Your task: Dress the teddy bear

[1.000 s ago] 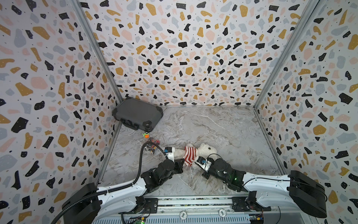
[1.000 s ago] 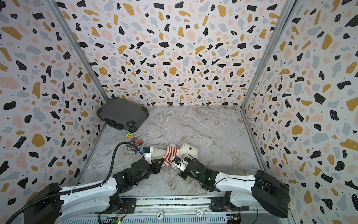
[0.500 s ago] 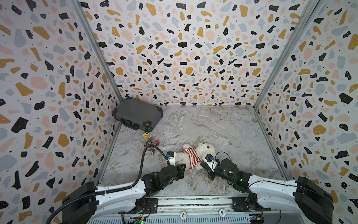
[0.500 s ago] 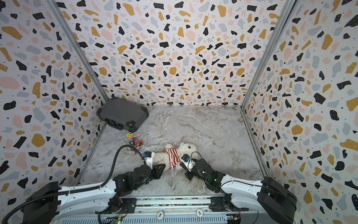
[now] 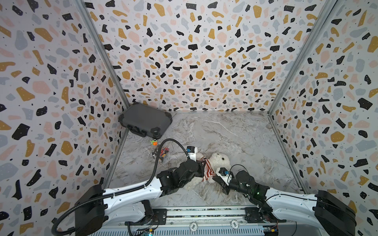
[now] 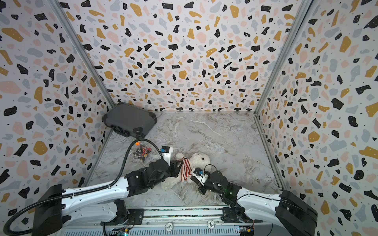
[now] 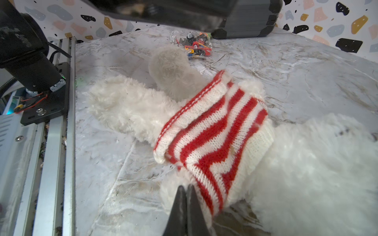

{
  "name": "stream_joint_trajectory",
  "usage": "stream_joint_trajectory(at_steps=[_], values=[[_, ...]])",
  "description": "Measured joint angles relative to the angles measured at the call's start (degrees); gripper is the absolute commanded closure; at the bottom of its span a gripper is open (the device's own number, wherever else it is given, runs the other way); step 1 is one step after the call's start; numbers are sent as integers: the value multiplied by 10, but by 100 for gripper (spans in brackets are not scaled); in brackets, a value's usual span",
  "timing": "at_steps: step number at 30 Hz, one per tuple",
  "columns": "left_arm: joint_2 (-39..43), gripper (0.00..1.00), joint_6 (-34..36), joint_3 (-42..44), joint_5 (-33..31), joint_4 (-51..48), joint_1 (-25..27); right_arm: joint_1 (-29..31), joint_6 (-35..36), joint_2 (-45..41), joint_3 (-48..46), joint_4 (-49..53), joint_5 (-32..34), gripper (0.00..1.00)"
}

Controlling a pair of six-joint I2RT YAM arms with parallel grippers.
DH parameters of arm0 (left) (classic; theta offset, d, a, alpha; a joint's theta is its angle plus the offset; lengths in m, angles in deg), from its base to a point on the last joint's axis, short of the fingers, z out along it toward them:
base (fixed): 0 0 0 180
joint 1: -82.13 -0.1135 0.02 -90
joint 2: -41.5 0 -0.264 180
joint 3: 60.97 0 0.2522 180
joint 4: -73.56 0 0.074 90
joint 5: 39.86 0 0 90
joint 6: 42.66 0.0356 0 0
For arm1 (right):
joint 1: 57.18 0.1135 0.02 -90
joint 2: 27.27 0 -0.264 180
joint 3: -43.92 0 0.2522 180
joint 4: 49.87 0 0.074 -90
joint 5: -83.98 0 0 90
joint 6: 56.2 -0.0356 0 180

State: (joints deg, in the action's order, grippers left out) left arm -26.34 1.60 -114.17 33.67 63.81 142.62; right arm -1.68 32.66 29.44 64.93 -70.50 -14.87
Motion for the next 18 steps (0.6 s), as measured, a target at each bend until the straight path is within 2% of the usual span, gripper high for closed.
stream_joint_trajectory(at_steps=[8,18], values=[[-126,76,48,-56,64,-1,-55,0,2,-2,-5,-12,-6,100],[-153,75,74,-52,82,-24,-55,0,2,2,-5,-20,-3,100]])
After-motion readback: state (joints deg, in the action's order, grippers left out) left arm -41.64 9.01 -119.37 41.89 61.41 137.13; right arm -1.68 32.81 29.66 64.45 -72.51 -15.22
